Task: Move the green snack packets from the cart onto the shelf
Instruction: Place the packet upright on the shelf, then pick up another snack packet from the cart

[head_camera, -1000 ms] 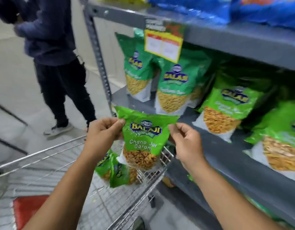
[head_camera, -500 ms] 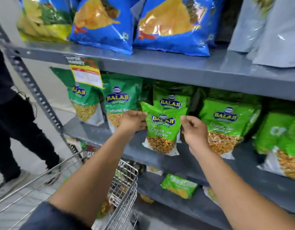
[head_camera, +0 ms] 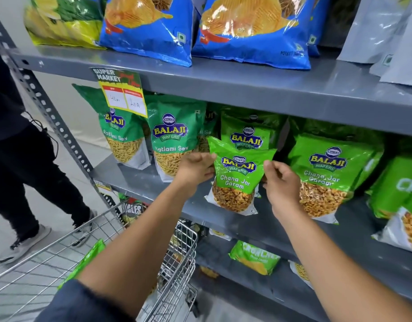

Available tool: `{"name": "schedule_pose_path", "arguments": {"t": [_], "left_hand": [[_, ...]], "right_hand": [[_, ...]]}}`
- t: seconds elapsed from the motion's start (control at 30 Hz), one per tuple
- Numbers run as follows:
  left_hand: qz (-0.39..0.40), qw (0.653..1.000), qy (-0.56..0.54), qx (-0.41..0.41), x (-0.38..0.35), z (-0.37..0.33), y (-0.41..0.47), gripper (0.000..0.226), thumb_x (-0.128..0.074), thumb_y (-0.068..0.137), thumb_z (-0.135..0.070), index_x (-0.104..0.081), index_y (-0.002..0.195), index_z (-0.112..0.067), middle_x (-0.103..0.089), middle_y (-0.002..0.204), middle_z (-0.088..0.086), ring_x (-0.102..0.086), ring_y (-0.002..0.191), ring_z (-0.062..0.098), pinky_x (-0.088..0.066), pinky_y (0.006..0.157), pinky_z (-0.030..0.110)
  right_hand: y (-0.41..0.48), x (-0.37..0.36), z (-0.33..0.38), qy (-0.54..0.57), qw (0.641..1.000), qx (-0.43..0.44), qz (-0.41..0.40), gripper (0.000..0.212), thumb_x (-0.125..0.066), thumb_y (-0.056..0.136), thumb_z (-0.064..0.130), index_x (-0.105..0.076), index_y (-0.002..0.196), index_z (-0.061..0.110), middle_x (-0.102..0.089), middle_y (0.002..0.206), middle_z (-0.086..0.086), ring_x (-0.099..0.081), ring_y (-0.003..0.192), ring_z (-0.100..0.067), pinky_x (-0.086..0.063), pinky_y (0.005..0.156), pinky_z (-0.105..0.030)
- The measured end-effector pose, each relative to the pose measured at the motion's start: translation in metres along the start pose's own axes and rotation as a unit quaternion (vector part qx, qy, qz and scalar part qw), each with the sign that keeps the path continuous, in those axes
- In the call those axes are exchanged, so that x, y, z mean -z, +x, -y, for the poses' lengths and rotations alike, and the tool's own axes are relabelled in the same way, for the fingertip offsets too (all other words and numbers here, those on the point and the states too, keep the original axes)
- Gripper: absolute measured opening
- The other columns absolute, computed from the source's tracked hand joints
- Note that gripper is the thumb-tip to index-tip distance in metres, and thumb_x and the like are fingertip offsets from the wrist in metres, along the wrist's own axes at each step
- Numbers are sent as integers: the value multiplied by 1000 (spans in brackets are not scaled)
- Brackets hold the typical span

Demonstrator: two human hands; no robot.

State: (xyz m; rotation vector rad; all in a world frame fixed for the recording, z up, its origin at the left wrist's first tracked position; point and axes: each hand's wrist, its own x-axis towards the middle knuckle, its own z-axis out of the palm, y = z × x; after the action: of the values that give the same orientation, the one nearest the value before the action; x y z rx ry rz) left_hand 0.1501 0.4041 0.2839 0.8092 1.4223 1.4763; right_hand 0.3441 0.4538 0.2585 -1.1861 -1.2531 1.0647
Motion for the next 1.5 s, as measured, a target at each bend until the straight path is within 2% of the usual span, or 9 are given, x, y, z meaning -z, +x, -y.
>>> {"name": "schedule_pose_path", "arguments": {"t": [0.13, 0.27, 0.47, 0.6, 0.83, 1.17, 1.27, 1.4, 1.5], "left_hand": [[-14, 1000, -14, -3, 13, 1, -9, 7, -63, 89, -21, -68, 84, -20, -73, 85, 2, -71, 85, 21, -58, 78, 29], [-54, 998, 15, -41, 56, 8, -27, 6, -64, 89, -21, -69, 86, -21, -72, 88, 5, -72, 80, 17, -58, 76, 29], [-213, 973, 82, 32, 181, 70, -97, 14, -63, 89, -25, -72, 81, -18, -70, 81, 11, -65, 72, 19, -48, 61, 27], [-302, 927, 121, 188, 249, 145, -157, 23, -64, 87, -17, -64, 65, -11, -58, 62, 8, -54, 57, 20, -41, 55, 27], [-220, 874, 151, 407, 267, 249, -228, 19, -66, 81, -19, -62, 66, -8, -62, 67, 12, -56, 49, 19, -39, 44, 19], [-263, 904, 56, 332, 258, 316, -206, 33, -79, 74, -22, -54, 52, -19, -44, 48, -13, -37, 45, 5, -29, 44, 15], [-319, 885, 71, 332, 254, 324, -194, 48, -72, 81, -21, -43, 43, -18, -31, 38, -10, -26, 40, 6, -19, 43, 24], [-361, 864, 42, 348, 250, 325, -187, 31, -65, 86, -18, -54, 57, -15, -36, 56, 9, -32, 53, 17, -23, 57, 30], [-365, 868, 19, 336, 248, 321, -184, 31, -65, 86, -15, -56, 57, -14, -37, 56, 9, -32, 55, 17, -25, 59, 32]], "right_hand": [[-13, -2, 3, 7, 998, 46, -32, 30, -64, 82, 34, -59, 110, 24, -64, 86, 4, -60, 74, 0, -52, 75, -26], [-53, -5, 6, 49, 985, 151, -68, 34, -66, 79, 19, -51, 99, 42, -54, 85, 8, -54, 66, 7, -42, 62, -7], [-112, -79, -20, -19, 962, 146, 229, 33, -67, 79, 9, -58, 90, 39, -60, 79, 4, -57, 67, -3, -44, 64, -10], [-126, -154, -49, -171, 899, 78, 394, 17, -67, 79, 22, -60, 82, 37, -66, 81, 9, -61, 75, -5, -46, 66, -18], [-152, -257, -129, -300, 773, -5, 559, 14, -65, 82, 19, -64, 90, 30, -69, 93, 7, -61, 81, -3, -43, 64, -16], [-179, -318, -226, -470, 622, 7, 626, 42, -59, 86, 18, -54, 127, 25, -63, 126, -9, -62, 102, -29, -50, 82, -32], [-184, -319, -235, -466, 628, -4, 623, 41, -60, 87, 18, -55, 126, 27, -62, 127, -10, -61, 99, -29, -48, 80, -31], [-186, -317, -237, -465, 650, -12, 600, 31, -62, 86, 24, -61, 117, 25, -66, 119, -10, -63, 84, -25, -52, 81, -40], [-184, -310, -228, -458, 666, -24, 589, 24, -63, 85, 24, -66, 109, 21, -70, 110, -9, -62, 82, -24, -47, 73, -30]]}}
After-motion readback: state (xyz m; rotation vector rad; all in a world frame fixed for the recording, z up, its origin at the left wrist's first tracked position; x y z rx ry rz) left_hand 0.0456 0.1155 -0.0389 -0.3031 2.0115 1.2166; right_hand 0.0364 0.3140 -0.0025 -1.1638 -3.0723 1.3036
